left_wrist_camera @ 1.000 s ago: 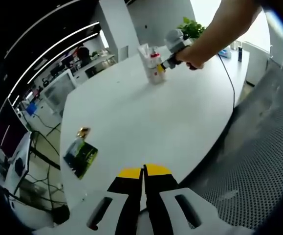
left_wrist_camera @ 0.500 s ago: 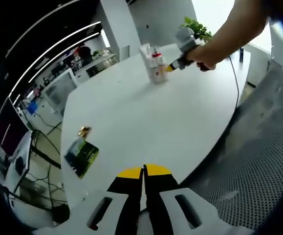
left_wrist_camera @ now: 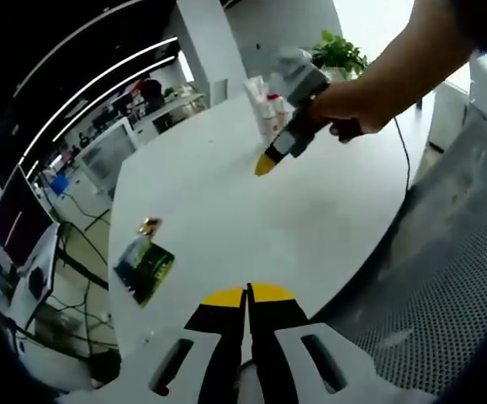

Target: Arrange the skincare products in the storage area until every visible bottle or jar stands upright without overlapping.

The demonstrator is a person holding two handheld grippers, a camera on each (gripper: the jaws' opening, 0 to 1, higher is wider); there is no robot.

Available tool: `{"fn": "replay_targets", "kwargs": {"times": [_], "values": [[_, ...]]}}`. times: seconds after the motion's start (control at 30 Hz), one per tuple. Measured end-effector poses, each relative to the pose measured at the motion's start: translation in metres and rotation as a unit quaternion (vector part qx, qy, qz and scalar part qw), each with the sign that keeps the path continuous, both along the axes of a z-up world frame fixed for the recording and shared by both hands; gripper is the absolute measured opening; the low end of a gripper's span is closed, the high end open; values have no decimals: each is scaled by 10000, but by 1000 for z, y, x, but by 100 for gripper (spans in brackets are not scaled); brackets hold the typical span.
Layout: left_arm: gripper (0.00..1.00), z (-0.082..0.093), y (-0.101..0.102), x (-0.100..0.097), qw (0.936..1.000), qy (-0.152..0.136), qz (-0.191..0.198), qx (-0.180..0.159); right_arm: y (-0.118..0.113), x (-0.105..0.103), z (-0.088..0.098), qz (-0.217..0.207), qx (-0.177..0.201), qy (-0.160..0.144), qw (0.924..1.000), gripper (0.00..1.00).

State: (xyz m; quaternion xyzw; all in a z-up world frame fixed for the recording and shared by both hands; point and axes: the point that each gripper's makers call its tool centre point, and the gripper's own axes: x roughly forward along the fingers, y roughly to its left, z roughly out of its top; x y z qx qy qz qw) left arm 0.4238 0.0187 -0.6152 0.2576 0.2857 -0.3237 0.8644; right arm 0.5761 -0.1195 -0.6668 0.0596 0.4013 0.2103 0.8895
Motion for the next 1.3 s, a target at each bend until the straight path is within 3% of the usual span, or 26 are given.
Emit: {"fn": "replay_targets", "kwargs": {"times": [0.1, 0.17, 0.33, 0.5, 0.63, 0.8, 1.07, 1.2, 1.3], "values": [[0, 0, 1, 0, 10000, 12, 10, 6, 40, 15, 8, 381, 190, 157, 9990, 45], [0, 0, 1, 0, 10000, 9, 23, -12, 78, 27, 10, 733, 263, 493, 9957, 51], [0, 1, 1, 1, 10000, -12, 52, -46, 138, 52, 18, 1184, 96, 588, 9912, 56], [0, 0, 1, 0, 10000, 19, 42, -26, 183, 58, -1, 1610, -540, 1034, 9800, 67], [0, -1, 1, 0, 10000, 29, 32, -28, 204, 64, -18, 1596, -1058, 1299, 9729, 74], [0, -2, 1, -1, 10000, 58, 15, -7, 222, 74, -34, 1303, -1296, 1543, 9708, 83], [0, -5, 0, -2, 9999, 94, -31, 42, 243, 79, -49, 1032, -1520, 1827, 9658, 95], [0, -5, -1, -2, 9999, 103, -51, 43, 250, 76, -58, 1078, -1720, 1945, 9597, 98], [0, -6, -1, -2, 9999, 135, -68, 73, 254, 71, -61, 1020, -1680, 1997, 9599, 97]]}}
